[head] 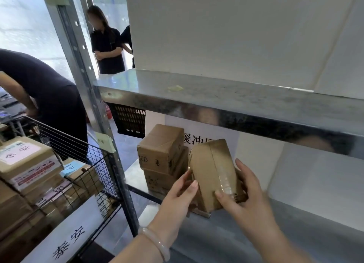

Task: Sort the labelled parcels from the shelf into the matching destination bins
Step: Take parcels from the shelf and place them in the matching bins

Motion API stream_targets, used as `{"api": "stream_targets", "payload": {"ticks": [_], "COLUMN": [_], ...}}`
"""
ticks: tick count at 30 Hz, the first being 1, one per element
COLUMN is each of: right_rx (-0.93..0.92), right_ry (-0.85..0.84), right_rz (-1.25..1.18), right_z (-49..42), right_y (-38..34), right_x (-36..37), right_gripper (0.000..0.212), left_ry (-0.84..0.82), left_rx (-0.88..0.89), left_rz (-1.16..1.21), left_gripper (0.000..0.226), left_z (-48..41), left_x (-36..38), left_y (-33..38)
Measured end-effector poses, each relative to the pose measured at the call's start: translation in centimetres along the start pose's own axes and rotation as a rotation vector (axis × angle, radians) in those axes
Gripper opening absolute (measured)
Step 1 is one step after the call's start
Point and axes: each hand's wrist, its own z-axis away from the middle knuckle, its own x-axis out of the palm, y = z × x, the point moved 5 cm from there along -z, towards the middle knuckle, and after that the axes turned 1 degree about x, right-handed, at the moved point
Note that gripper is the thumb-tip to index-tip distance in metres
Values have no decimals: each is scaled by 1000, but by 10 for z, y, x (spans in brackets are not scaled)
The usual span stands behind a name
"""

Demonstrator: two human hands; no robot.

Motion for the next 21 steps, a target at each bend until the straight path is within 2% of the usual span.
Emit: {"api": "stream_targets", "payload": {"ticks": [2, 4, 7, 10, 14, 17, 21], "right_rx": [-94, -152, -144, -138, -10, 65, 71], "right_ry": [-55, -90, -99, -108, -299, -436, -519], "right_rz": [147, 140, 10, 73, -73, -254, -311], "right_z": [3, 4, 3, -4, -4, 1, -3], "right_y": [-6, -10, -12, -16, -14, -21, -29], "right_x": [4, 10, 15, 19, 45, 71, 105], "right_gripper": [78, 69, 57, 65, 77, 60, 61], "left_ry": [-46, -5, 80, 53, 49, 91, 165], "left_rx": [-61, -77, -77, -77, -21, -2, 49], "left_rz": [86, 142, 244, 373, 478, 510, 461], "left_gripper": [79, 90, 78, 73, 73, 66, 64], "left_z": [6, 10, 17, 26, 40, 52, 68], "left_x": [1, -1, -12, -22, -40, -57, -87], "left_y": [-4, -5, -3, 2, 12, 18, 27]}}
